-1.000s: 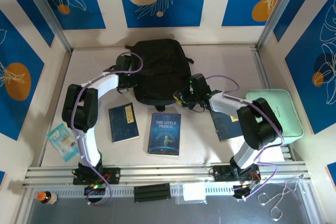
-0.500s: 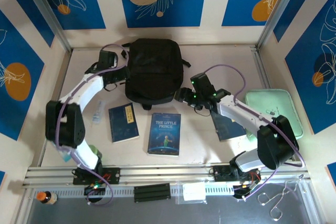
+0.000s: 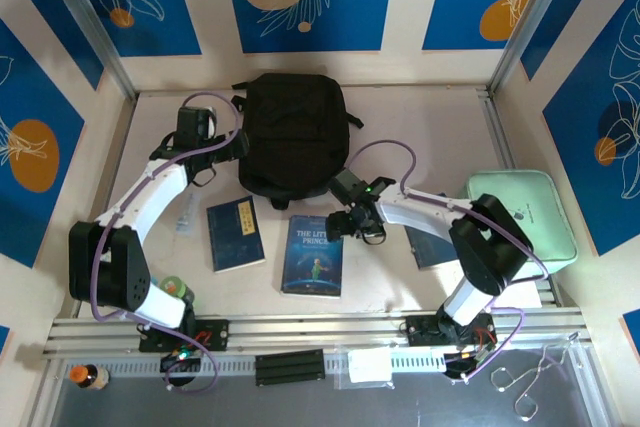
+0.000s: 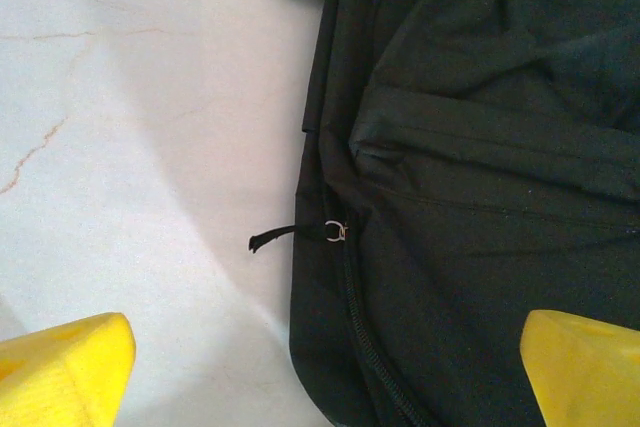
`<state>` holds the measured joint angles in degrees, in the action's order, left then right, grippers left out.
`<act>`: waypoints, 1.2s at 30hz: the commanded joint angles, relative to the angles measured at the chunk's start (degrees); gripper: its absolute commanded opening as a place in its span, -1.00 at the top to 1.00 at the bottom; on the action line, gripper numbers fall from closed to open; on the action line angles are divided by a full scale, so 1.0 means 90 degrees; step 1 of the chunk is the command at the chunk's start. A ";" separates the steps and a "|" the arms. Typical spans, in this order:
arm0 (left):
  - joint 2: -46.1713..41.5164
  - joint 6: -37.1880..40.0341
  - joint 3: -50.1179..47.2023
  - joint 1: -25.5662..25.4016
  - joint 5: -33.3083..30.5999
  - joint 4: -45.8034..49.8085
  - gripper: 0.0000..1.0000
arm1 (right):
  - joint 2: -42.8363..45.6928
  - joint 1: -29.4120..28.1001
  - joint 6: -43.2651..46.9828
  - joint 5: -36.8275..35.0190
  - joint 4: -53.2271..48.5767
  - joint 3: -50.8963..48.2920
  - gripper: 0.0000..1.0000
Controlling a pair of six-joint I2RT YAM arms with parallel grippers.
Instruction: Pack books, pencil case, and school supplies into a backpack
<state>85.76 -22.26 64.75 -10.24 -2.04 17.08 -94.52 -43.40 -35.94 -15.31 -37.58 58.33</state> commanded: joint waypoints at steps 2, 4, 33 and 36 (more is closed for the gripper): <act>-0.0010 0.0196 0.0034 0.0012 0.0030 -0.0462 -0.98 | -0.0396 -0.0121 0.0117 -0.0136 -0.0405 0.0428 -0.71; 0.0072 0.0212 0.0112 0.0011 0.0183 -0.0523 -1.00 | -0.0564 -0.0084 0.0081 -0.0273 -0.0526 0.0534 -0.71; -0.0177 -0.1988 -0.0884 -0.3369 0.0772 0.0555 -0.76 | 0.0681 0.1845 -0.0767 0.2189 0.1119 -0.0896 -0.30; 0.0084 -0.2560 -0.0947 -0.3570 0.1041 0.0502 -0.63 | 0.0578 0.1809 -0.0892 0.2416 0.1283 -0.1040 -0.09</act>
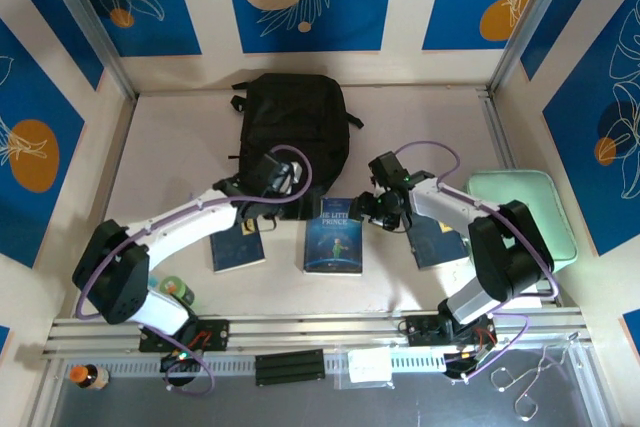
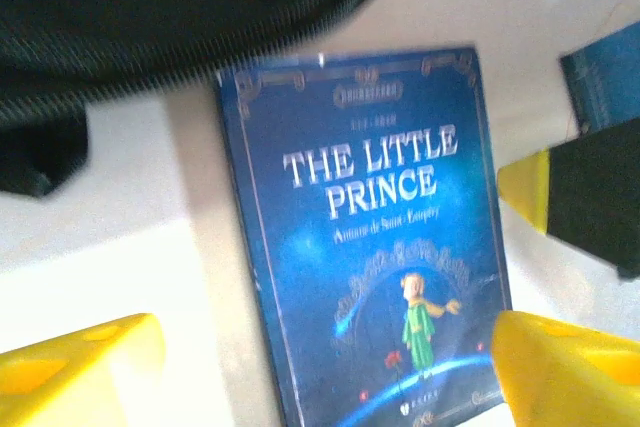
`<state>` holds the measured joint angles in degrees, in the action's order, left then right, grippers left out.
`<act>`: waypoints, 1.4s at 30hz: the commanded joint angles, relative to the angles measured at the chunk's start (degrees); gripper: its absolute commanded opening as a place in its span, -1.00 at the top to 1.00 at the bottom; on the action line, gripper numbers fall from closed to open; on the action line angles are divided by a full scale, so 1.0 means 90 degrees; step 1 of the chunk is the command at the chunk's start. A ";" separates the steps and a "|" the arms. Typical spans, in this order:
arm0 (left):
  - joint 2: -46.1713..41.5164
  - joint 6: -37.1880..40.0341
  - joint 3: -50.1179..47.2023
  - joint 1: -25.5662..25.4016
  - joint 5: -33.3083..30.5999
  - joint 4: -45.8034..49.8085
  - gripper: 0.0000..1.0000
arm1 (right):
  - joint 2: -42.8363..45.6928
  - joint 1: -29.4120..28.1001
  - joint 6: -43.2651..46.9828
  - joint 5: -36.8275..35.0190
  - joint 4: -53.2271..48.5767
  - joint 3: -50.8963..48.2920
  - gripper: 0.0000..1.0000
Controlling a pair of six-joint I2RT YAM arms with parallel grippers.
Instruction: Pack books, pencil case, and school supplies into a backpack
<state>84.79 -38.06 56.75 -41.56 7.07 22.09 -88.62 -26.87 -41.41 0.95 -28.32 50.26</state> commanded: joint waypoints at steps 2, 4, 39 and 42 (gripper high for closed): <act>0.0363 -0.0894 -0.0019 -0.0219 0.0015 0.0018 -0.59 | -0.0147 -0.0061 -0.0337 0.0583 0.0302 -0.0192 -0.01; 0.0493 -0.0938 -0.0002 -0.0322 -0.0061 0.0044 -0.58 | -0.0226 -0.0056 -0.0385 0.0536 0.0305 -0.0211 0.08; 0.1706 -0.1796 -0.0446 -0.0425 0.0673 -0.1550 0.08 | -0.0621 -0.0023 -0.0310 0.0072 0.0178 -0.0399 0.53; 0.1682 -0.1752 -0.0466 -0.0446 0.0792 -0.1699 0.08 | -0.0492 0.0004 -0.0357 0.0011 0.0175 -0.0527 0.54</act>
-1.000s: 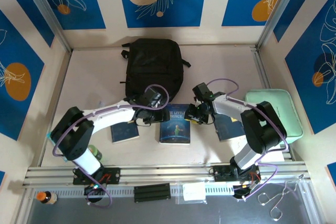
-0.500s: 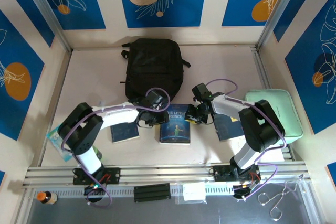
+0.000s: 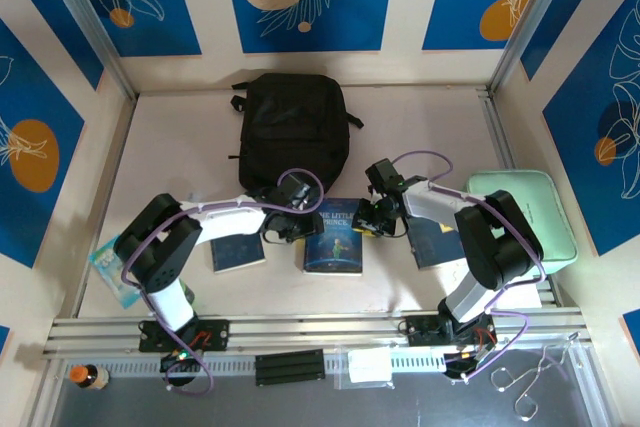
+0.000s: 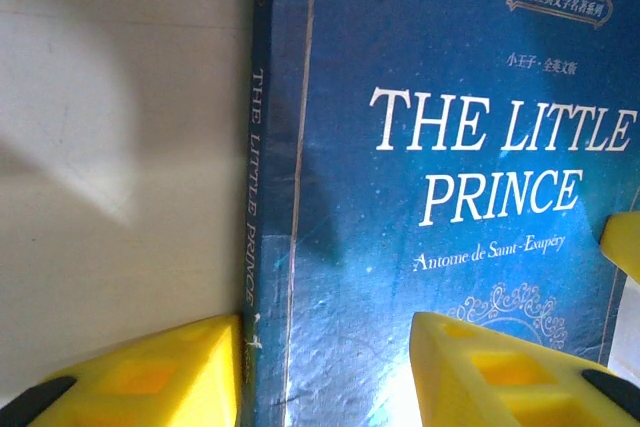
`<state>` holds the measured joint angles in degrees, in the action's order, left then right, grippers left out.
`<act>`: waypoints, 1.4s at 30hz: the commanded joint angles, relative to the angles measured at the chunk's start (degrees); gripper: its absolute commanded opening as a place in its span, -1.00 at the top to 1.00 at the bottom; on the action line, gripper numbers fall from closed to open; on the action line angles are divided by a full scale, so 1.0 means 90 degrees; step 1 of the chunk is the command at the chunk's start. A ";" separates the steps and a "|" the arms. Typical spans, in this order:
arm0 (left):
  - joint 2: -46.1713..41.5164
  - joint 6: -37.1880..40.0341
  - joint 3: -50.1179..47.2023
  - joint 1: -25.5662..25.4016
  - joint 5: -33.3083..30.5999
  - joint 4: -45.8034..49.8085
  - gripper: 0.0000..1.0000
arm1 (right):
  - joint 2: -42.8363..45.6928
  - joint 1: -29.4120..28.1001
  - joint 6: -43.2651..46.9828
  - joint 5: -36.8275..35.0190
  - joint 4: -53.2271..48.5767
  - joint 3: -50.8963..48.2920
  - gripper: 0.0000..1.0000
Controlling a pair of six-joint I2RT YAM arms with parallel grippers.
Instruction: Pack books, pencil case, and school supplies into a backpack
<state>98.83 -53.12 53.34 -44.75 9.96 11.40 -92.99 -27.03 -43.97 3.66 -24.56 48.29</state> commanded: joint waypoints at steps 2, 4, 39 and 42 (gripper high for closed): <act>0.0110 -0.0002 -0.0106 -0.0123 0.0641 -0.0735 0.08 | 0.0081 0.0048 -0.0114 -0.0299 -0.0240 -0.0384 0.55; 0.0097 0.0098 -0.0107 -0.0162 0.0866 -0.1022 0.09 | 0.0156 0.0082 -0.0167 -0.0309 -0.0231 -0.0473 0.56; -0.0214 0.0600 -0.0165 -0.0458 0.1616 -0.2914 0.43 | 0.0869 0.0923 -0.0885 0.0271 0.0489 -0.1360 0.64; -0.0242 0.0681 -0.0087 -0.0441 0.1380 -0.2674 0.47 | 0.0758 0.0922 -0.0897 0.0326 0.0560 -0.1229 0.64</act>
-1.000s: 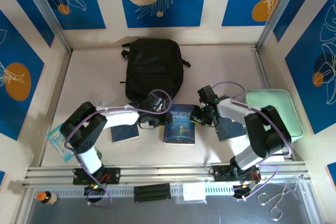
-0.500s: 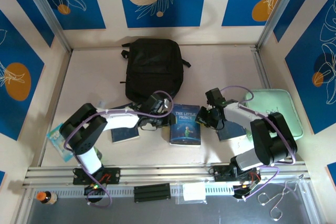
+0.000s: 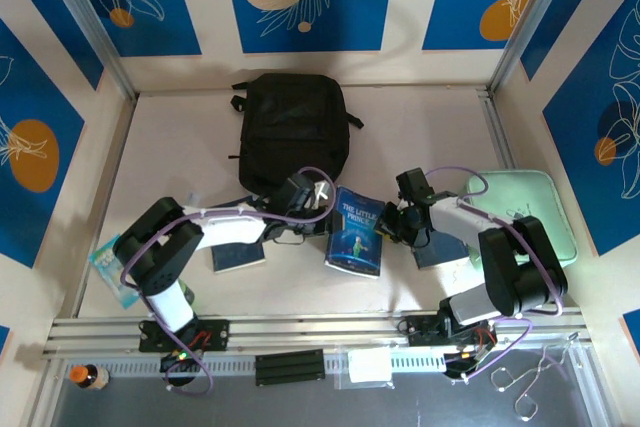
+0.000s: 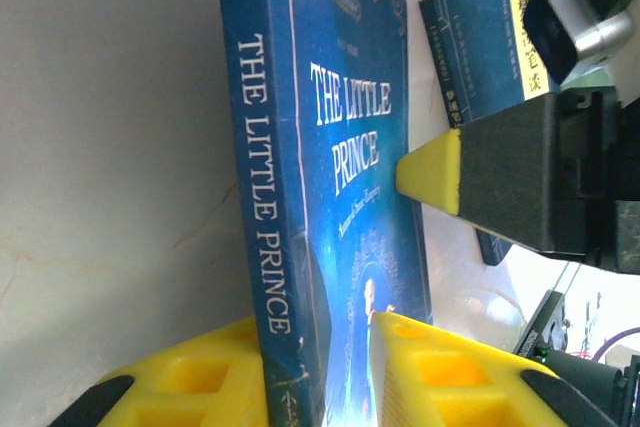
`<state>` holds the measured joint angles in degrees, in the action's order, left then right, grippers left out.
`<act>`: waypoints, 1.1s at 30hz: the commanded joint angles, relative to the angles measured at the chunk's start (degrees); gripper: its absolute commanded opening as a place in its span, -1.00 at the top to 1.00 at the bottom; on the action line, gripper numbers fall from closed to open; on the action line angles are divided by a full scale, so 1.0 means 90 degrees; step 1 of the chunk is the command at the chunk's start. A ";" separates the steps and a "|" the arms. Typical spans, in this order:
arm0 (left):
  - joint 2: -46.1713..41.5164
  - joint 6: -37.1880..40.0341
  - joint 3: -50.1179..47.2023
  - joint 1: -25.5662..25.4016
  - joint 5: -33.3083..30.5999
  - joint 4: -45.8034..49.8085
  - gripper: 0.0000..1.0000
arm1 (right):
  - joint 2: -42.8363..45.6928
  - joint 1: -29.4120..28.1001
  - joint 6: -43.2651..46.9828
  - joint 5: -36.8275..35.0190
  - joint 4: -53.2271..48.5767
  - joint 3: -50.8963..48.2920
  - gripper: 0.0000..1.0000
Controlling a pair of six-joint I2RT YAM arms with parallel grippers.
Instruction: Pack books, pencil case, and school supplies into a backpack
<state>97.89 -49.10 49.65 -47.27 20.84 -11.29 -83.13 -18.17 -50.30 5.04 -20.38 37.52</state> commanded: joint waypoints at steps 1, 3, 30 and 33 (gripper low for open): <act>-0.0178 0.0273 0.0323 -0.0144 0.0096 -0.0107 0.49 | -0.0359 -0.0061 -0.0193 0.0163 0.0115 0.0003 0.64; -0.0235 0.0311 0.0350 -0.0120 0.0010 -0.0019 0.55 | -0.0387 -0.0054 -0.0165 0.0131 0.0136 0.0072 0.65; -0.0712 -0.1482 0.1735 0.1984 -0.1608 -0.1319 1.00 | -0.0224 0.0666 -0.2383 0.2442 0.4642 0.1004 -0.69; -0.0526 -0.2115 0.1641 0.2010 -0.1913 -0.1985 1.00 | -0.0549 0.0485 -0.3133 0.2591 0.5539 0.1095 -0.86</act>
<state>92.60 -60.38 64.31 -29.50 7.57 -16.91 -86.37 -12.43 -69.93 23.53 18.61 45.69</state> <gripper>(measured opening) 0.112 0.923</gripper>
